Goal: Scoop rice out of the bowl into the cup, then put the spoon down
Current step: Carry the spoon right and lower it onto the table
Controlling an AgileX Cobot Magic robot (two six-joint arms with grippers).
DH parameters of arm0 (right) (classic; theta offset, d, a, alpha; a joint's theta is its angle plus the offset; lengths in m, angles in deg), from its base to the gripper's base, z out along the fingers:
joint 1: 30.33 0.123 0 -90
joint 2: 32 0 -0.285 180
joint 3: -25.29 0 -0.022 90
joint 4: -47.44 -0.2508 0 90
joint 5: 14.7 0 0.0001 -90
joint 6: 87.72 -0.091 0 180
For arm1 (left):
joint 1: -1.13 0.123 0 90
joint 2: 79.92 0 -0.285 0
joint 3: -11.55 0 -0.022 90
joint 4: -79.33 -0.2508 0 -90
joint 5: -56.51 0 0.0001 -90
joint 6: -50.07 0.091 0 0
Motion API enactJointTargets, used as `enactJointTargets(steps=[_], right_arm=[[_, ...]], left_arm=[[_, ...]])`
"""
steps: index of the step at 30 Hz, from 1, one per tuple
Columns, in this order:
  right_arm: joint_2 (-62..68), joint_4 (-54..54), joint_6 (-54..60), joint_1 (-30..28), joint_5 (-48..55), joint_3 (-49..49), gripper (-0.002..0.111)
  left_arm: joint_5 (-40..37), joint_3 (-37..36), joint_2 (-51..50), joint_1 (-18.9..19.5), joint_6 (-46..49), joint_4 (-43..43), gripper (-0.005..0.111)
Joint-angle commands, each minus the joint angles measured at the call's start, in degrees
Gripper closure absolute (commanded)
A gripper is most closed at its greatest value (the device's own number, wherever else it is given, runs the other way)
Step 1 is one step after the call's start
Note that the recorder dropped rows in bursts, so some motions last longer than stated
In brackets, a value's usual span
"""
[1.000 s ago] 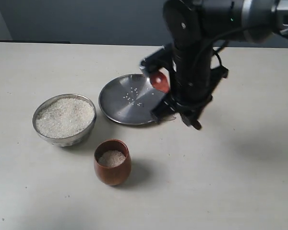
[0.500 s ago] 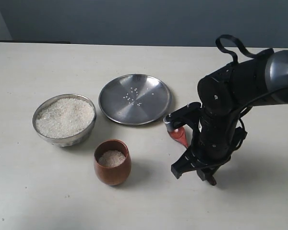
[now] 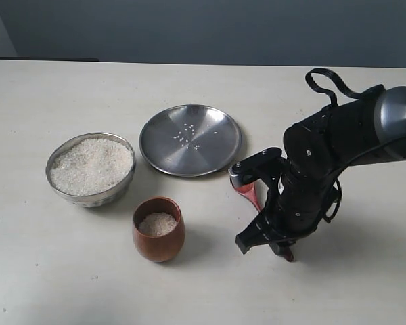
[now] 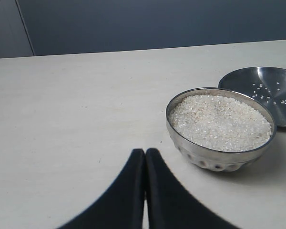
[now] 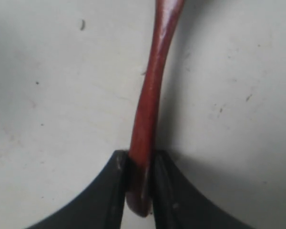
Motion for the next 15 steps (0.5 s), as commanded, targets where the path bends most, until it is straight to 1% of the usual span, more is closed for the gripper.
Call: enactJointTargets(steps=[1, 3, 4, 5, 9, 11, 15], right_arm=[[-0.16, 1.71, 0.43, -0.32, -0.44, -0.27, 0.093], [-0.16, 1.71, 0.43, -0.32, -0.44, -0.27, 0.081], [-0.16, 1.71, 0.43, -0.32, -0.44, -0.27, 0.077], [-0.16, 1.71, 0.43, -0.32, -0.44, -0.27, 0.076], [-0.70, 4.32, 0.43, -0.32, -0.24, -0.27, 0.080], [-2.41, 5.72, -0.92, -0.32, -0.60, -0.60, 0.080], [-8.27, 9.40, -4.55, -0.32, -6.37, -5.18, 0.080]], left_arm=[[0.50, -0.29, 0.27, 0.12, -0.26, 0.10, 0.106], [0.50, -0.29, 0.27, 0.12, -0.26, 0.10, 0.106], [0.50, -0.29, 0.27, 0.12, -0.26, 0.10, 0.106], [0.50, -0.29, 0.27, 0.12, -0.26, 0.10, 0.106], [0.50, -0.29, 0.27, 0.12, -0.26, 0.10, 0.106], [0.50, -0.29, 0.27, 0.12, -0.26, 0.10, 0.106], [0.50, -0.29, 0.27, 0.12, -0.26, 0.10, 0.106]])
